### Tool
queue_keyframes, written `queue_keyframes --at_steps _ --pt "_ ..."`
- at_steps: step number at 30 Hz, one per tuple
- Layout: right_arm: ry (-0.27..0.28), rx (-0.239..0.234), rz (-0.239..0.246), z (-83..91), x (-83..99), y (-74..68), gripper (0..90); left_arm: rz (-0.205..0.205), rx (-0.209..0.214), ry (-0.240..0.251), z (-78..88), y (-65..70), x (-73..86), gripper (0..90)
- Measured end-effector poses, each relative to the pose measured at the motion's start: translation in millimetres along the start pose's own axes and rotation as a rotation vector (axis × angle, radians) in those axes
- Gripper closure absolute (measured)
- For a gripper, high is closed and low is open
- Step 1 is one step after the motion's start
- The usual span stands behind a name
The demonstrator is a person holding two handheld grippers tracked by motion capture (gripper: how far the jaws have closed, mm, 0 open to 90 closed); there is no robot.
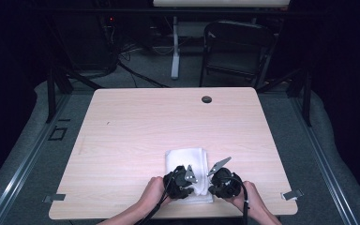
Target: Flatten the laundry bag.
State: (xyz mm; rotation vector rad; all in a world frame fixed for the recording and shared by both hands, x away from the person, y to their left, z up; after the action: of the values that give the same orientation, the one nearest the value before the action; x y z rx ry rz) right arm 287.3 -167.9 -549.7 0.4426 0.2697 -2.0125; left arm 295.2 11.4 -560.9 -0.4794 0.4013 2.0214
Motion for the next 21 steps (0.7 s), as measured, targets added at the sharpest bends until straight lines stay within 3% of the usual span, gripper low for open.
queue_keyframes --at_steps 13,15,16,17,21 --pt "0.017 -0.019 -0.018 -17.1 -6.4 2.7 90.0 -0.004 0.003 0.017 1.0 -0.2 0.4 79.6" --pt "-0.016 -0.022 0.004 -16.1 -7.6 3.4 90.0 -0.006 0.000 0.018 1.9 0.3 0.4 80.0" --pt "0.039 -0.028 -0.034 -20.3 -6.9 0.1 90.0 -0.009 -0.002 0.021 2.3 0.2 0.3 80.1" --pt "0.007 -0.019 -0.014 -18.0 -7.2 1.2 90.0 -0.011 -0.002 0.022 2.6 0.3 0.2 80.4" --pt "0.001 -0.016 -0.031 -17.8 -6.5 1.5 90.0 -0.016 -0.001 0.029 3.7 0.8 0.1 80.5"
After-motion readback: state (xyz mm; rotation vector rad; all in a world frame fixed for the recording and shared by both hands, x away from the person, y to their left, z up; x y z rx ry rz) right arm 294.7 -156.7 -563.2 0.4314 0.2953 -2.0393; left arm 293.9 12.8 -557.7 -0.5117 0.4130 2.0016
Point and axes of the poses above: each handheld gripper's, and its own axes: z roughly backward along the jaws, x roughly out of its underside, y roughly to its right, the point moved 1 cm from there along -z, roughly forward along the jaws, and after that the axes turned 11 degrees about z, right-handed, at the moved point
